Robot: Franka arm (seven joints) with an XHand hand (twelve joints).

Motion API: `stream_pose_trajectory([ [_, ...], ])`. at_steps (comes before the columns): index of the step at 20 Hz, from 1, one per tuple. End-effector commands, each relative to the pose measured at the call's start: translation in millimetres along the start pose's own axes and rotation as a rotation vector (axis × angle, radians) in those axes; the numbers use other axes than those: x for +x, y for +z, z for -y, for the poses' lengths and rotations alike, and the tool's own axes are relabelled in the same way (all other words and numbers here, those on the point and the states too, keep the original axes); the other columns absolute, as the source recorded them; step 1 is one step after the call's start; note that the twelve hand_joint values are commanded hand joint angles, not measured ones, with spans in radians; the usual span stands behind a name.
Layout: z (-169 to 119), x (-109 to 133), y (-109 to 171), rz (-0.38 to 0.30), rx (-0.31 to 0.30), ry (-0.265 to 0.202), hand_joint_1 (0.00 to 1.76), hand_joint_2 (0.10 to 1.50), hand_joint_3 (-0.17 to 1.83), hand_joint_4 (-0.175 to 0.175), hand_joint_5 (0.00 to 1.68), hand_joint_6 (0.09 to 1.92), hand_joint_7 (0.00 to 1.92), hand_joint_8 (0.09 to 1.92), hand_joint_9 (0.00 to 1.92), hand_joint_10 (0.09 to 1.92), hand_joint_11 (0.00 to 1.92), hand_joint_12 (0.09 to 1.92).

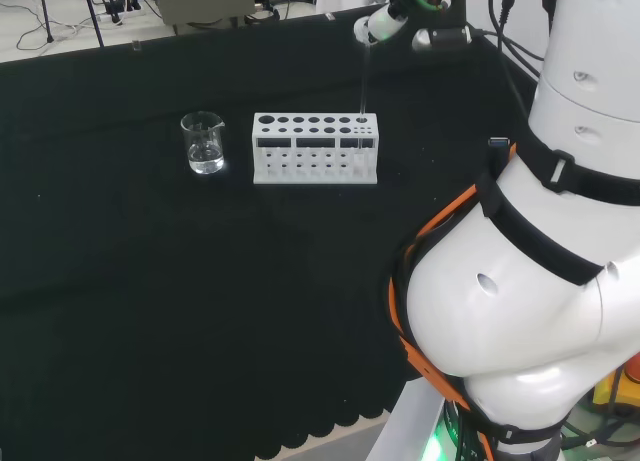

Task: Take the glass rod from the white test tube rack.

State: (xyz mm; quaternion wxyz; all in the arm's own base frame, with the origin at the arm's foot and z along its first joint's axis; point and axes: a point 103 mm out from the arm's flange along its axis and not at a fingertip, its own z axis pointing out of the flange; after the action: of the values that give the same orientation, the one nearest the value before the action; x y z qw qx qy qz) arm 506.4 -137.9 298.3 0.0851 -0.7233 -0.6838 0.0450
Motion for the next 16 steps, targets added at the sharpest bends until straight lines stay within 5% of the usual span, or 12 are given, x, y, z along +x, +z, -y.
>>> stream_pose_trajectory([
  [1, -1, 1, 11, 0.006, 0.017, -0.006, 0.64, 0.89, 0.62, -0.175, 0.25, 0.54, 0.47, 0.92, 0.63, 0.85, 0.19, 1.44],
  [16, -12, 6, 35, 0.025, 0.066, -0.023, 0.65, 0.89, 0.62, -0.175, 0.27, 0.62, 0.69, 0.93, 0.85, 0.84, 0.3, 1.43],
])
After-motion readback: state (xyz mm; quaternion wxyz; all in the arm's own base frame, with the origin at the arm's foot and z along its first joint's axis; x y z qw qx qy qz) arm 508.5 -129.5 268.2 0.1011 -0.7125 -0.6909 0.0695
